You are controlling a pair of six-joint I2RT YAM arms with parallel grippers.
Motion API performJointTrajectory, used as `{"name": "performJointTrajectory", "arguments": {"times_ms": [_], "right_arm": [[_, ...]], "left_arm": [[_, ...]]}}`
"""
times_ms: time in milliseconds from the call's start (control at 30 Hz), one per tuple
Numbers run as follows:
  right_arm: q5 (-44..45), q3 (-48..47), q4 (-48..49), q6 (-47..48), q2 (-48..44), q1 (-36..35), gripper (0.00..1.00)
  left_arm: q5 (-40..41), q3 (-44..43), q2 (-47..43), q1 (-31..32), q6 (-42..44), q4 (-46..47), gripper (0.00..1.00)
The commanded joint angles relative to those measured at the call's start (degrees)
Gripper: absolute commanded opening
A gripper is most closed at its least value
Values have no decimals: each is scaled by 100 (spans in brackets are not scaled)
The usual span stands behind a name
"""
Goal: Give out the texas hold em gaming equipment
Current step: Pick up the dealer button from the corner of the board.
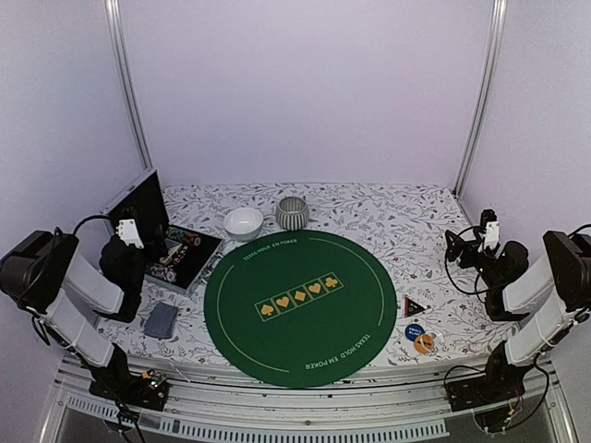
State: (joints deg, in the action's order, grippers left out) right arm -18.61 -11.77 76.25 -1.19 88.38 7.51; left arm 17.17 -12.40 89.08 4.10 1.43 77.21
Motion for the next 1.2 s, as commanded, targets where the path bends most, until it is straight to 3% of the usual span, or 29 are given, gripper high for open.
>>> {"name": "performJointTrajectory", "arguments": {"times_ms": [0,133,300,367,500,633,767,900,1033,1167], "right_arm": [[-37,-89,101,40,13,-26,99],[-33,-89,103,40,13,-25,99],[-28,-84,116,57,-31,-43,99],[158,-120,-287,8,-492,-39,99],[592,-924,-2974,-455,-2132,-26,99],[-143,-2138,-5807,-1108,-3097,-31,100],[-1005,-2727,-7800,-1875,-3331,-195,91],[178,-3207,-10046,-1857,-3324,-1121,85],[1260,-3515,-12072,-2319,-3240,-2248,85],[2010,-3388,-13069,-3401,-3264,-3222,87]], "left_arm": [[-38,-70,22,-51,-38,4,98],[-30,-31,-84,-34,42,69,98],[211,81,-974,177,200,-459,98],[507,99,-1359,416,417,-623,98],[1031,52,-2261,1098,607,-940,98],[1070,-584,-3238,1498,-19,-3041,98],[848,-964,-3923,1853,-331,-4341,98],[467,-1314,-4340,2272,-640,-5013,98],[-527,-2411,-4145,2718,-987,-6780,98],[-1432,-3511,-3443,3292,-1055,-8296,98]]}}
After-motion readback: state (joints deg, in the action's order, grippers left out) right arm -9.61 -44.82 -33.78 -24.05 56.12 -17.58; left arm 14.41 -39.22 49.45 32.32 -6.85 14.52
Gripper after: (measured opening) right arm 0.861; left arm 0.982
